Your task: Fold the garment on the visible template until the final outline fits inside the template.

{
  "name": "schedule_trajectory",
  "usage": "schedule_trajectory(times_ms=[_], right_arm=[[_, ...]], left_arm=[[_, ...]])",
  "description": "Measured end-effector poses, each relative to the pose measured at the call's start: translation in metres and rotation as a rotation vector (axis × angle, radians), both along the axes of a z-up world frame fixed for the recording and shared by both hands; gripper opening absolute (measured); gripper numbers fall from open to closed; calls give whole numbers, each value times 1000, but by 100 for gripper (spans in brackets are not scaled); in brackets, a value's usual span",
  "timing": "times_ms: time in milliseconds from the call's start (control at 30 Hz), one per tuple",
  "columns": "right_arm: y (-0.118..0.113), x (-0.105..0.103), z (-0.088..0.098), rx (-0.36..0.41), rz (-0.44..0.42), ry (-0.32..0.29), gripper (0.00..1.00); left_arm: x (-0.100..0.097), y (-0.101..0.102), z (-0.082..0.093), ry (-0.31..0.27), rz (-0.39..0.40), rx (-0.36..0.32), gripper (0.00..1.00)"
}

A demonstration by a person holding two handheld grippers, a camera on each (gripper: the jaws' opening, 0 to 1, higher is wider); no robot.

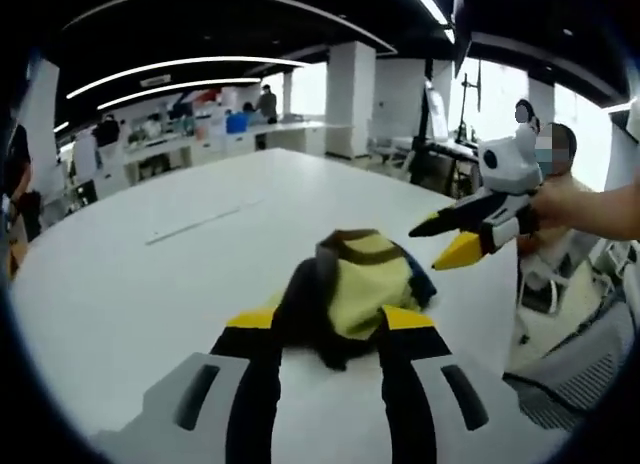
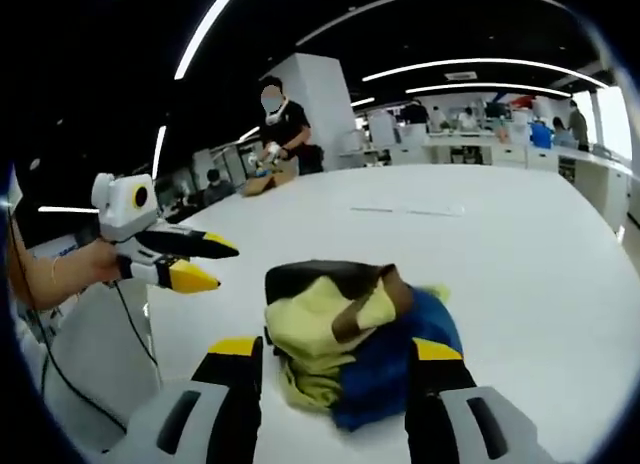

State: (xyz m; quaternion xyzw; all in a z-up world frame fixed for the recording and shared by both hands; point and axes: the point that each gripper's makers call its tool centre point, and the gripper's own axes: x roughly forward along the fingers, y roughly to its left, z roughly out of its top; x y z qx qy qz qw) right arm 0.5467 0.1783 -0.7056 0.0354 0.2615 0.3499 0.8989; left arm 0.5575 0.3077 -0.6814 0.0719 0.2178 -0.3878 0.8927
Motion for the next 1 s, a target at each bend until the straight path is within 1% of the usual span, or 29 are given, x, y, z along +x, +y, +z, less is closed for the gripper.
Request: schedule_trajectory(times_ms=[167,333,533,633,767,833,933,1000], right_arm=[[1,8,-4,18,-23,17,50],[0,17,-8,43,-58,43,43],[0,24,-10,79,-95,71,35],[-1,27,-12,93,-116,86,32],[0,28,-14,121,-136,112,28],[2,27,-16,116,-123,118,26],[3,25,-20,104,-118,130,25],[4,24,-21,108,-116,141,23]], left_arm=[[12,-11,-5,3,-25,14,33],[22,-19,-14,-1,-53,58,31],[31,-29,-19,37,-55,25,25],[35,-31,-24,53,-51,31,21],[39,-34,-29,74,-46,22,15],[37,-35,-30,93,-42,9,9],[36,-35,-32,99,-38,2,0],[36,-35,-33,102,-35,5,0]])
